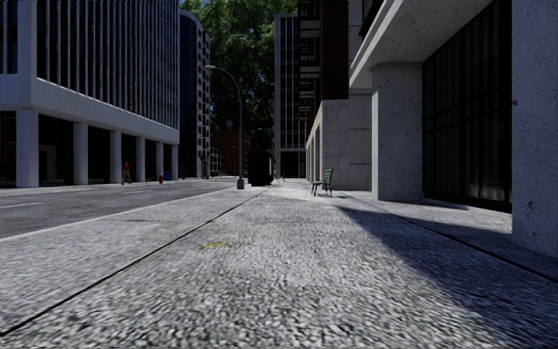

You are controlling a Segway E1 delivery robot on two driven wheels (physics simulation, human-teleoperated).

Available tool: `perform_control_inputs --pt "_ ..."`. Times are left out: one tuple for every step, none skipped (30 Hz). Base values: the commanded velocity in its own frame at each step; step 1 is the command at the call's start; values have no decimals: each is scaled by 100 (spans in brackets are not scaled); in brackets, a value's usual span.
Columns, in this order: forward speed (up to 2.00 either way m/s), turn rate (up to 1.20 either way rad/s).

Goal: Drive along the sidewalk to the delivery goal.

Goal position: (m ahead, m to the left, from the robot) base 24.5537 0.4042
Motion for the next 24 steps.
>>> perform_control_inputs --pt "200 0" --pt "200 0" --pt "200 0" --pt "200 0" --pt "200 0" --pt "200 0" --pt "200 0" --pt "200 0" --pt "200 0" --pt "200 0" --pt "200 0" --pt "200 0" --pt "200 0" --pt "200 0" --pt "200 0" --pt "200 0" --pt "200 0" --pt "200 0" --pt "200 0" --pt "200 0" --pt "200 0" --pt "200 0" --pt "200 0" --pt "200 0"
